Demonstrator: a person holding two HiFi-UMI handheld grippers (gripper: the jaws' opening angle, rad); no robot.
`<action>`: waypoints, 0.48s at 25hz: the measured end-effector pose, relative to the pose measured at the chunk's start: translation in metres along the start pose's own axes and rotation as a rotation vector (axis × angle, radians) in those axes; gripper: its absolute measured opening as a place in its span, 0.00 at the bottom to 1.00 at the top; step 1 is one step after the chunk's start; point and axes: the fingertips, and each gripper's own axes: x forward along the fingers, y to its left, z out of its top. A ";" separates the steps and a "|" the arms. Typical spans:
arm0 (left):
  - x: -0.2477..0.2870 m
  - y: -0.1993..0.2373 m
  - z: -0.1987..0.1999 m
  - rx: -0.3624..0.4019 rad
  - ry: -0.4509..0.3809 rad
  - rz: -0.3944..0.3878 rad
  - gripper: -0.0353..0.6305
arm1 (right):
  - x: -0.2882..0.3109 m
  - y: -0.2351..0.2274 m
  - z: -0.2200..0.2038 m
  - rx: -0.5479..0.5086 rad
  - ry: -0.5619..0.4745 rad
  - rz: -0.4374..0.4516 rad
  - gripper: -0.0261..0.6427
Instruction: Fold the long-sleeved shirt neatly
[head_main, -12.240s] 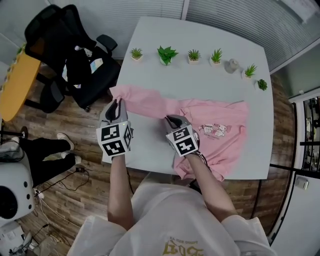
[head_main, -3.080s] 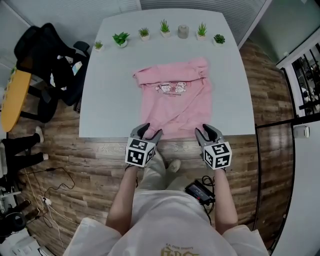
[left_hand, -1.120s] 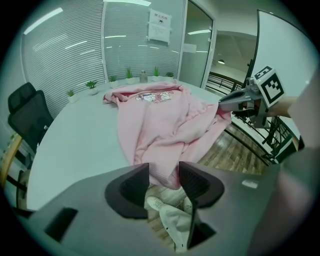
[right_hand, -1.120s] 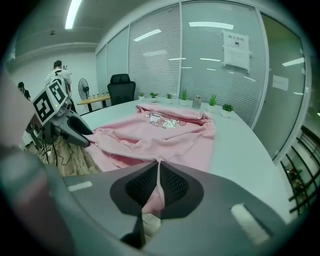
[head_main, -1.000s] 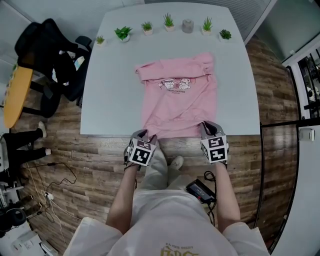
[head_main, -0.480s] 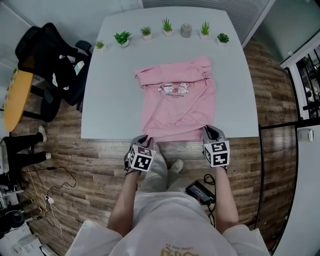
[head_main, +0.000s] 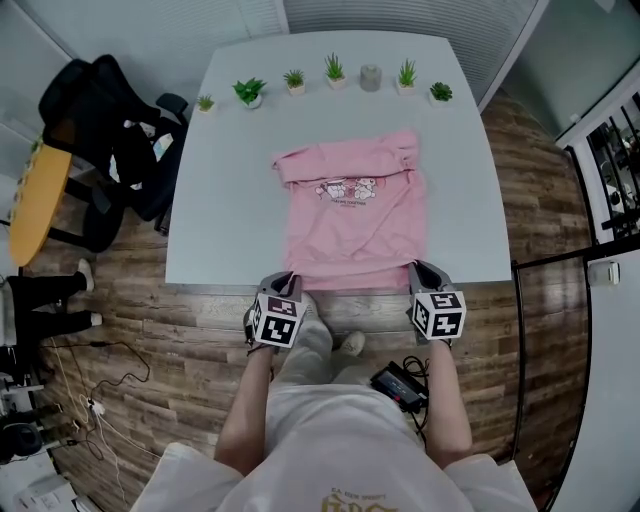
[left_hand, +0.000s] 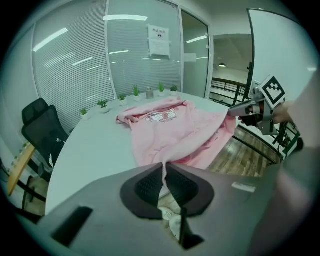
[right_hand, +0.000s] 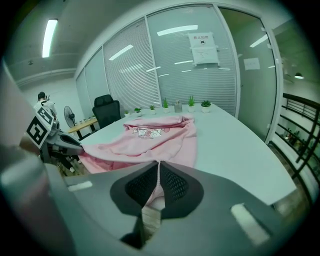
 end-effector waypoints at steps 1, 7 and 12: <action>-0.003 0.000 0.002 0.002 -0.006 0.000 0.07 | -0.002 -0.001 0.002 0.017 -0.009 0.002 0.07; -0.019 0.003 0.016 -0.028 -0.060 -0.013 0.07 | -0.017 -0.004 0.015 0.151 -0.096 0.053 0.08; -0.034 0.009 0.030 -0.045 -0.092 -0.005 0.08 | -0.030 -0.002 0.026 0.130 -0.114 0.049 0.08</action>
